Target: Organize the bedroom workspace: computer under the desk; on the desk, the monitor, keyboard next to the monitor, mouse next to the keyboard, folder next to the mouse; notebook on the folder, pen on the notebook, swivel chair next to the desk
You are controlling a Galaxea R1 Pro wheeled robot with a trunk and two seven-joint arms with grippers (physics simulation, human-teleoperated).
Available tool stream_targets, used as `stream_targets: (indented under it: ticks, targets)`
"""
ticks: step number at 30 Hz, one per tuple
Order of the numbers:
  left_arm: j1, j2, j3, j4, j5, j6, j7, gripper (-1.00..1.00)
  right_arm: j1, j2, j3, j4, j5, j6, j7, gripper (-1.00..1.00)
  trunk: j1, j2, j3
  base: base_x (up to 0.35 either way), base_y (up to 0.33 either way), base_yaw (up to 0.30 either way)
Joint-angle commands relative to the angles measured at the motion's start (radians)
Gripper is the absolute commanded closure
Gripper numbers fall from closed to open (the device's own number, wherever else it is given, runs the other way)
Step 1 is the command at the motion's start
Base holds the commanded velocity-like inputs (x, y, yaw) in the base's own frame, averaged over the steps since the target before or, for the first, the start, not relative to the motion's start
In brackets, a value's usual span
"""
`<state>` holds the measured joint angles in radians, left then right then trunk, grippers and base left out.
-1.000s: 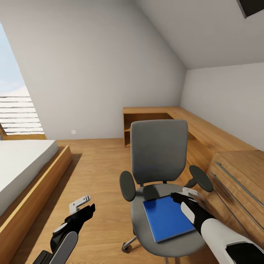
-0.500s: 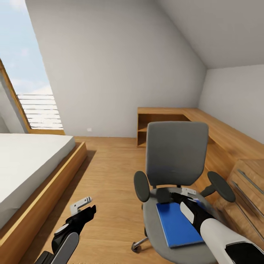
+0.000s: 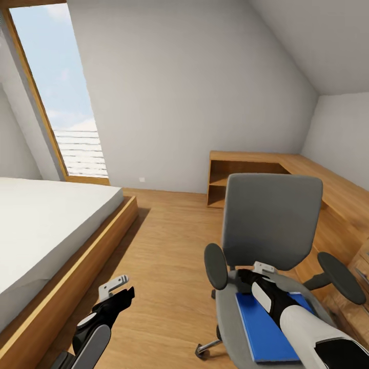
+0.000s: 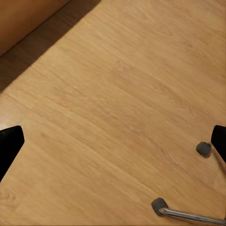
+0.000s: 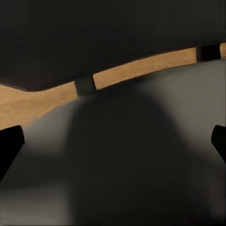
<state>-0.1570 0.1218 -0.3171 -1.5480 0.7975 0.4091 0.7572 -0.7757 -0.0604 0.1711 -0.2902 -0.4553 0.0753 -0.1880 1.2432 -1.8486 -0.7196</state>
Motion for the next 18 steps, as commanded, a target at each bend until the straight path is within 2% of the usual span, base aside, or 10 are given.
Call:
stream_targets:
  ticks: [1, 6, 18]
  targets:
    - [-0.001, 0.001, -0.003, -0.001, 0.006, 0.002, 0.008, -1.0, 0.0, -0.001, 0.008, -0.003, -0.005, 0.006, -0.007, -1.0, 0.0, 0.0, -0.001, 0.224, 0.0, 0.049]
    - [-0.001, 0.001, -0.006, -0.001, 0.006, 0.002, 0.007, -1.0, 0.0, -0.002, 0.007, -0.003, -0.005, 0.006, -0.007, -1.0, 0.0, 0.0, -0.001, 0.112, 0.0, 0.023]
    - [-0.001, 0.001, -0.007, -0.001, 0.003, 0.002, 0.008, -1.0, 0.0, -0.004, 0.006, -0.001, -0.005, 0.009, -0.008, -1.0, 0.0, 0.0, -0.001, 0.011, 0.0, 0.002]
